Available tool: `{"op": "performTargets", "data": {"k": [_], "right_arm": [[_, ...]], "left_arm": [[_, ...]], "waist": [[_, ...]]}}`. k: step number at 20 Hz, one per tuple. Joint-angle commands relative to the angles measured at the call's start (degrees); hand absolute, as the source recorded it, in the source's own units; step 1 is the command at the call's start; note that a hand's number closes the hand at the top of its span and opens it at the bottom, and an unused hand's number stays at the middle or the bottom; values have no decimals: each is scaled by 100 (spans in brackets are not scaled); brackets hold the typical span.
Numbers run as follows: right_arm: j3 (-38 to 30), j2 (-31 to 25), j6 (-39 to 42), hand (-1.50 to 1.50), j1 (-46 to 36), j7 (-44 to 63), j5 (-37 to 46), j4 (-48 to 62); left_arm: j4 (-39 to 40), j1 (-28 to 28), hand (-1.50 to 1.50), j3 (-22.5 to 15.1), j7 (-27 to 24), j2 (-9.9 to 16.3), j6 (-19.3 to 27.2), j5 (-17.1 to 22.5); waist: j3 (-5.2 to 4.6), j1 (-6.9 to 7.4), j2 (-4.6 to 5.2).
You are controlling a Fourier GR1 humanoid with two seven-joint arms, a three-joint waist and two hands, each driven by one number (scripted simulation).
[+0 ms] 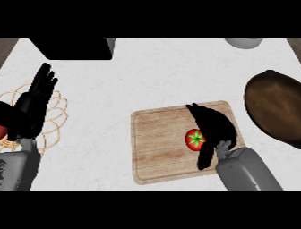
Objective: Pick the tomato from the cutting board and place it in the pan
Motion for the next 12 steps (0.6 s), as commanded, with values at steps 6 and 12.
{"op": "performTargets", "data": {"k": [6,12], "right_arm": [[-84,184,-76,-150,230,-510,364,506],[370,394,49,150,45,-858,508,480]], "left_arm": [[150,15,0,112,-221,-79,-61,-98],[-222,-88,0,-114,230,-247,101,-192]], "waist": [[0,-8,0],[0,-3,-11]]}}
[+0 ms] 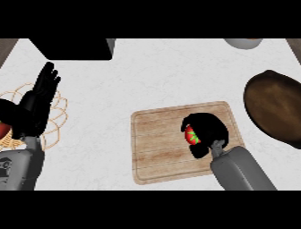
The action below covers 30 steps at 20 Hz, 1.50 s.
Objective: Pick the tomato from the cutting board and place it in the pan
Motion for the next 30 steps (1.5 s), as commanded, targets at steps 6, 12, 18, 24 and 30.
{"op": "performTargets", "data": {"k": [6,12,18,24,30], "right_arm": [[-228,10,205,150,34,-437,281,-137],[797,-671,-376,150,1792,-1268,679,-1623],[1556,-1483,-1488,150,3239,-1600,1268,-3745],[924,-1983,-2511,150,4150,-2009,970,-5461],[-224,-2079,-2778,150,4726,-2089,116,-6377]], "left_arm": [[-127,298,0,129,-135,56,-184,-4],[-19,177,0,25,21,-97,63,-174],[-103,270,0,209,-15,35,-77,19],[-71,147,0,248,59,94,-48,-10],[-160,153,0,35,24,-151,128,-179]], "waist": [[12,4,8],[12,-141,-26],[10,-251,-61],[17,-250,-38],[16,-120,-2]]}}
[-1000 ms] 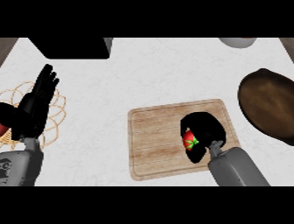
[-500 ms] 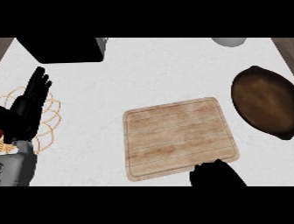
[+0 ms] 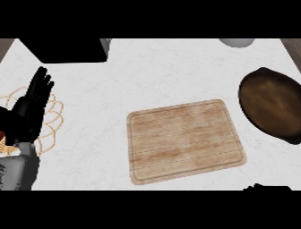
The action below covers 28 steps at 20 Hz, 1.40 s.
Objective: Pick the tomato from the cutting board and place it in the pan
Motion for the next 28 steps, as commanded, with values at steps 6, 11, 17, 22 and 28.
{"op": "performTargets", "data": {"k": [6,11,17,22,28], "right_arm": [[-1562,703,53,150,-406,-48,-2400,110],[-3318,343,422,150,-1864,-286,-3734,1663],[-3917,-352,295,150,-3282,-1395,-3356,4313],[-3896,-493,-689,150,-4000,-2452,-2432,6296],[-4277,-768,-1046,150,-5423,-3280,-2465,8813]], "left_arm": [[-153,85,0,-165,27,-90,-19,-70],[-154,-41,0,-161,51,-63,-100,-12],[4,-186,0,-279,78,-198,-32,-99],[302,-382,0,-213,-99,-157,-135,-41],[397,-472,0,-95,-214,-49,-262,60]], "waist": [[14,197,68],[6,259,65],[7,332,77],[14,395,132],[19,496,157]]}}
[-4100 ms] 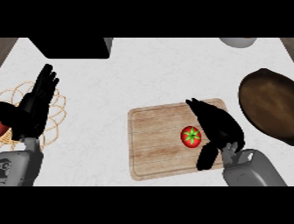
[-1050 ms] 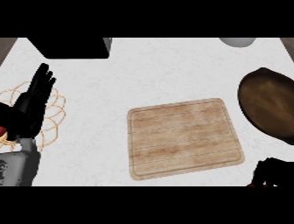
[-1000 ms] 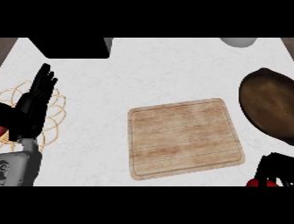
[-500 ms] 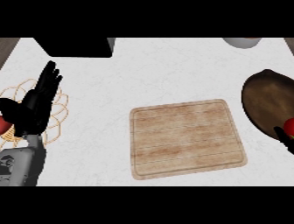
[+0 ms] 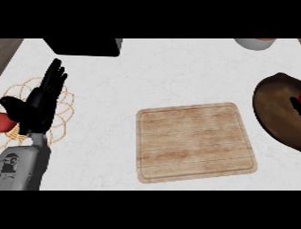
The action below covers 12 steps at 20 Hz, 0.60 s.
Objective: Pick the tomato from the cutting board and place it in the pan
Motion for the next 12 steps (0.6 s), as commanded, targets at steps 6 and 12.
{"op": "performTargets", "data": {"k": [6,12], "right_arm": [[-480,54,-88,150,-1279,-1206,-253,2897],[-123,-15,1109,-150,-1657,-1066,68,4021]], "left_arm": [[14,-46,0,-127,1,-192,146,-105],[21,-274,0,15,98,52,-82,50]], "waist": [[18,89,43],[16,161,67]]}}
